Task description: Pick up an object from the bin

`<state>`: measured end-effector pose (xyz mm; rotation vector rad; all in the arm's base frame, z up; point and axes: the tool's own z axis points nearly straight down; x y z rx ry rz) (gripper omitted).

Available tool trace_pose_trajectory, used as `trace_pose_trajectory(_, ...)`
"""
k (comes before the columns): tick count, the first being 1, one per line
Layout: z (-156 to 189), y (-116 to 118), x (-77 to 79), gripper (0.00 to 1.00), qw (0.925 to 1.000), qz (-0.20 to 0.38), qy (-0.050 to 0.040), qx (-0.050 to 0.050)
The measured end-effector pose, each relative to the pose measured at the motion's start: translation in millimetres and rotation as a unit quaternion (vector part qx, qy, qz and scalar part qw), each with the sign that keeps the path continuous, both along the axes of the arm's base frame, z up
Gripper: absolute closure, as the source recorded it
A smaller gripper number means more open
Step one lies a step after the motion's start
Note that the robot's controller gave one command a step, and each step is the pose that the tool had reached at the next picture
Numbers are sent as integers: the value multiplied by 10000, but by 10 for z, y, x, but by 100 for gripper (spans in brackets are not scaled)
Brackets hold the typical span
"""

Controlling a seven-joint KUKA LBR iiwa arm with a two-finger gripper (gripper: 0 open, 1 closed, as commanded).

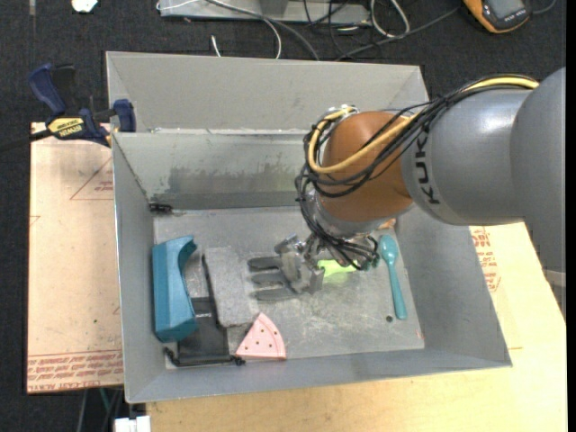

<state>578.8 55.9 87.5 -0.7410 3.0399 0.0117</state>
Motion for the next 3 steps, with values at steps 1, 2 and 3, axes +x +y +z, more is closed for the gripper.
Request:
trace_pose_trajectory(1, -1, -1, 0, 0, 10000, -5, 0, 1)
trace_pose_trajectory(2, -1, -2, 0, 0, 10000, -6, 1, 1)
trace_pose_trajectory(3, -127, -64, 102, 0, 9977, -680, -8, 20)
